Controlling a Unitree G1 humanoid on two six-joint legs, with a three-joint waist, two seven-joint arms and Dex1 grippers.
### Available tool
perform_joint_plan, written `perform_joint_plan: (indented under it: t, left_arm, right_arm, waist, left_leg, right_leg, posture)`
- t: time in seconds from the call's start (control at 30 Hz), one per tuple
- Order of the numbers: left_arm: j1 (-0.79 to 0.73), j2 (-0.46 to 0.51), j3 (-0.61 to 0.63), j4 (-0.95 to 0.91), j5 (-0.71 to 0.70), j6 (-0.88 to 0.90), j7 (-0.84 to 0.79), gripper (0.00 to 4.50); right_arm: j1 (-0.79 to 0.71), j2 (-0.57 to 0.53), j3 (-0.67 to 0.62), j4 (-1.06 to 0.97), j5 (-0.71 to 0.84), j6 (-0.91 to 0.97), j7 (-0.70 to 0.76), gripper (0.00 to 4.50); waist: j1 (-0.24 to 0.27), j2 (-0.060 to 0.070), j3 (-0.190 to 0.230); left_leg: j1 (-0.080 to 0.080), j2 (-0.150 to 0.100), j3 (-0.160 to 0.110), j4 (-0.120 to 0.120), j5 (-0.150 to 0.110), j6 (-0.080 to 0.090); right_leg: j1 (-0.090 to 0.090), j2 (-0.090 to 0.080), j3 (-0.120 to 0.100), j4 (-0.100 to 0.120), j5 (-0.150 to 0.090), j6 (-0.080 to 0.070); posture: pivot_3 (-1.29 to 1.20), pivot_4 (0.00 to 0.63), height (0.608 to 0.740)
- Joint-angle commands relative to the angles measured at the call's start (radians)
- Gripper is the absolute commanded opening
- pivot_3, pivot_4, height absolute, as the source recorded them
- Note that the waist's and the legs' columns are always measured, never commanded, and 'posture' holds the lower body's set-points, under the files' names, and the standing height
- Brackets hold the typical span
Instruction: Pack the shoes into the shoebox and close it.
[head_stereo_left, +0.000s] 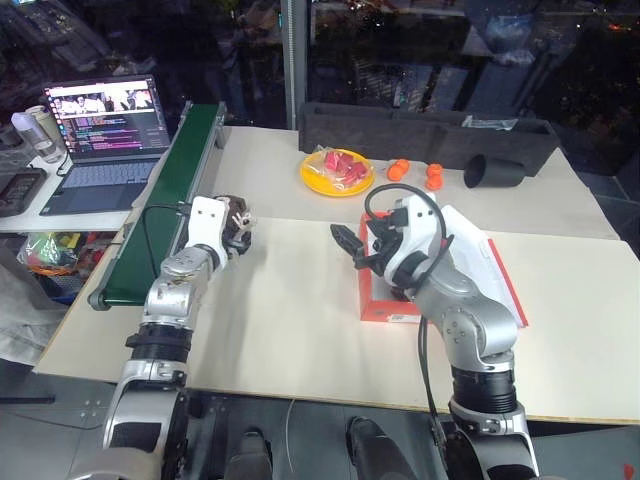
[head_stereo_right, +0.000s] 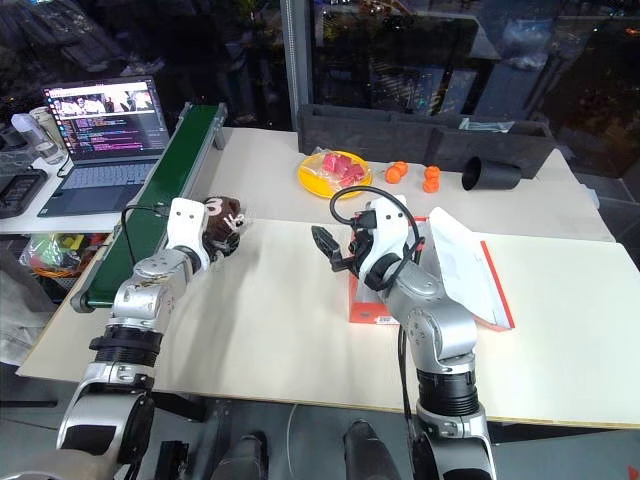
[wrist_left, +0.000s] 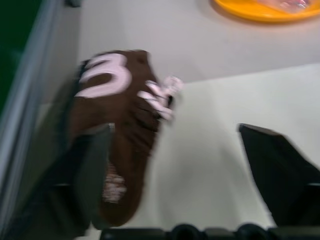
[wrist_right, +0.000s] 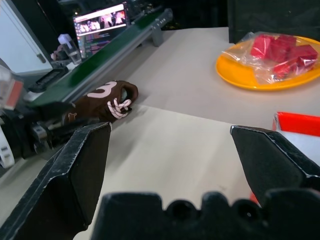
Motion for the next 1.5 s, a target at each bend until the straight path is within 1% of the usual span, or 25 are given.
perform_joint_plan:
  t: [0.03, 0.13, 0.37, 0.67, 1.03, 1.13, 1.3, 1.4, 1.47, 1.5]
  left_arm:
    - [-0.041, 0.0, 0.041, 0.022, 0.003, -0.042, 0.036, 4.44]
    - [-0.065, 0.001, 0.072, 0.139, -0.006, -0.006, 0.055, 4.44]
    - [-0.095, -0.012, 0.09, 0.269, -0.011, -0.012, 0.036, 4.44]
    - [-0.111, -0.05, 0.133, 0.302, -0.029, -0.003, 0.054, 4.44]
    - [-0.103, -0.075, 0.13, 0.285, -0.029, 0.004, 0.028, 4.44]
    - [-0.104, -0.087, 0.134, 0.271, -0.034, -0.004, 0.023, 3.69]
    - [-0.102, -0.087, 0.133, 0.264, -0.035, 0.0, 0.023, 1.78]
    - [-0.102, -0.086, 0.132, 0.261, -0.036, 0.002, 0.023, 0.83]
    - [-0.102, -0.084, 0.13, 0.263, -0.038, 0.003, 0.022, 0.07]
    - [-0.102, -0.084, 0.126, 0.263, -0.037, 0.003, 0.018, 0.03]
  right_arm:
    - [-0.002, -0.005, 0.003, -0.042, 0.011, 0.0, -0.004, 4.5]
    - [-0.001, -0.002, 0.003, -0.044, 0.012, 0.0, -0.007, 4.5]
    - [-0.002, -0.008, -0.007, -0.051, 0.019, 0.004, -0.013, 4.5]
    - [-0.004, -0.02, -0.008, -0.046, 0.024, 0.001, -0.021, 4.5]
    - [-0.005, -0.021, -0.01, -0.05, 0.031, -0.001, -0.027, 4.5]
    - [-0.004, -0.019, -0.012, -0.052, 0.032, -0.001, -0.031, 4.5]
    - [-0.003, -0.016, -0.013, -0.055, 0.034, -0.002, -0.038, 4.5]
    - [-0.002, -0.015, -0.015, -0.057, 0.035, -0.002, -0.042, 4.5]
    - [-0.001, -0.015, -0.015, -0.058, 0.036, -0.002, -0.044, 4.5]
    - [0.0, -0.015, -0.015, -0.058, 0.036, -0.002, -0.044, 4.5]
  waist:
    - [0.0, 0.0, 0.0]
    - [0.0, 0.0, 0.0]
    - [0.001, 0.0, 0.0]
    - [0.006, 0.0, 0.0]
    - [0.016, 0.0, 0.0]
    - [0.022, 0.0, 0.0]
    - [0.026, 0.0, 0.0]
    - [0.025, 0.0, 0.0]
    - [0.025, 0.0, 0.0]
    - [0.025, 0.0, 0.0]
  left_leg:
    - [0.0, 0.0, 0.0, 0.0, 0.0, 0.0]
    - [0.0, 0.0, 0.0, 0.0, 0.0, 0.0]
    - [0.001, 0.0, 0.0, -0.001, 0.0, 0.0]
    - [0.003, 0.0, 0.0, -0.001, 0.0, 0.0]
    - [0.003, 0.0, 0.0, -0.001, 0.0, 0.0]
    - [0.003, 0.0, 0.0, -0.001, 0.0, 0.0]
    - [0.003, 0.0, 0.0, -0.001, 0.0, 0.0]
    - [0.003, 0.0, 0.0, -0.001, 0.0, 0.0]
    - [0.003, 0.0, 0.0, -0.001, 0.0, 0.0]
    - [0.003, 0.0, 0.0, -0.001, 0.0, 0.0]
  right_leg:
    - [0.0, 0.0, 0.0, 0.0, 0.0, 0.0]
    - [0.0, 0.0, 0.0, 0.0, 0.0, 0.0]
    - [0.0, 0.0, 0.0, 0.0, 0.0, 0.0]
    - [0.002, 0.0, 0.0, 0.0, 0.0, 0.0]
    - [0.002, 0.0, 0.0, 0.0, -0.001, 0.0]
    - [0.002, 0.0, 0.0, 0.0, -0.001, 0.0]
    - [0.002, 0.0, 0.0, 0.0, -0.001, 0.0]
    - [0.002, 0.0, 0.0, 0.0, -0.001, 0.0]
    - [0.002, 0.0, 0.0, 0.0, -0.001, 0.0]
    - [0.002, 0.0, 0.0, 0.0, -0.001, 0.0]
  posture:
    - [0.0, 0.15, 0.74]
    - [0.0, 0.15, 0.74]
    - [0.0, 0.15, 0.74]
    - [0.0, 0.15, 0.74]
    - [0.0, 0.15, 0.74]
    - [0.0, 0.15, 0.74]
    - [0.0, 0.15, 0.74]
    - [0.0, 0.15, 0.74]
    - [0.0, 0.15, 0.74]
    - [0.0, 0.15, 0.74]
